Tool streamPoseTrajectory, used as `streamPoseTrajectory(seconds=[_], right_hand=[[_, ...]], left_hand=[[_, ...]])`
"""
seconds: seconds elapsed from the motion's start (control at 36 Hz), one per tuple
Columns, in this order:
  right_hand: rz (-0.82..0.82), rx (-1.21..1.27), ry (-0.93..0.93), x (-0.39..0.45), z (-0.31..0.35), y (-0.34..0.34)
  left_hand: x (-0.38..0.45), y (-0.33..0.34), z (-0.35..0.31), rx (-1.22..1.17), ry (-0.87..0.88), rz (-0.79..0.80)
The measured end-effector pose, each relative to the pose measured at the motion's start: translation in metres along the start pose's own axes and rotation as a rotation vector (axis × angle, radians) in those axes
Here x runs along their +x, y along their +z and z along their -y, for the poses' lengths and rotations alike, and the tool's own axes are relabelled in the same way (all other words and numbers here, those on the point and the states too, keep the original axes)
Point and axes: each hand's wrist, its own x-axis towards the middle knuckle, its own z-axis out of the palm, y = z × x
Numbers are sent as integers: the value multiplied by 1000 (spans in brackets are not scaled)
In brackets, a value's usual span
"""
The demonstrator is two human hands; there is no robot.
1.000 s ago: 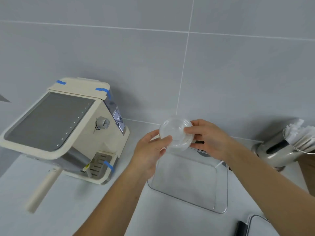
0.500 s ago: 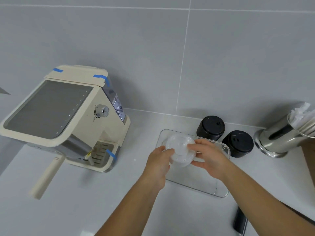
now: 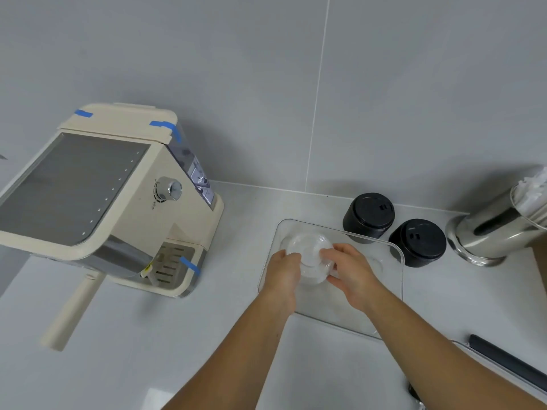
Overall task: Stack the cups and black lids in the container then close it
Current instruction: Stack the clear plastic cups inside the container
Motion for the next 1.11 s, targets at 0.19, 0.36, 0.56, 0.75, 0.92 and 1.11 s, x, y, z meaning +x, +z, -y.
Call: streamPoseTrajectory(seconds=[0.19,0.36,0.56,0.75,0.92,1.11], right_hand=[[-41,-28,-12,2,-2,1],[-61,-33,-22,-2,-3,3],[-69,-37,-15,-4,3,2],[-71,83,38,-6,11,-3],[-77,-17,45,-11,6,-5],[-62,-35,53,-12,1,-4]], left_hand=[[3,-1,2,-49,-2,9],[2,-2,2,-23,16,21],[-17,-12,0,172,136,33],[-31,-45,-10,263,401,-51],[-9,-65,-17,466,463,-143],[11,-78,-1,522,403,-178]])
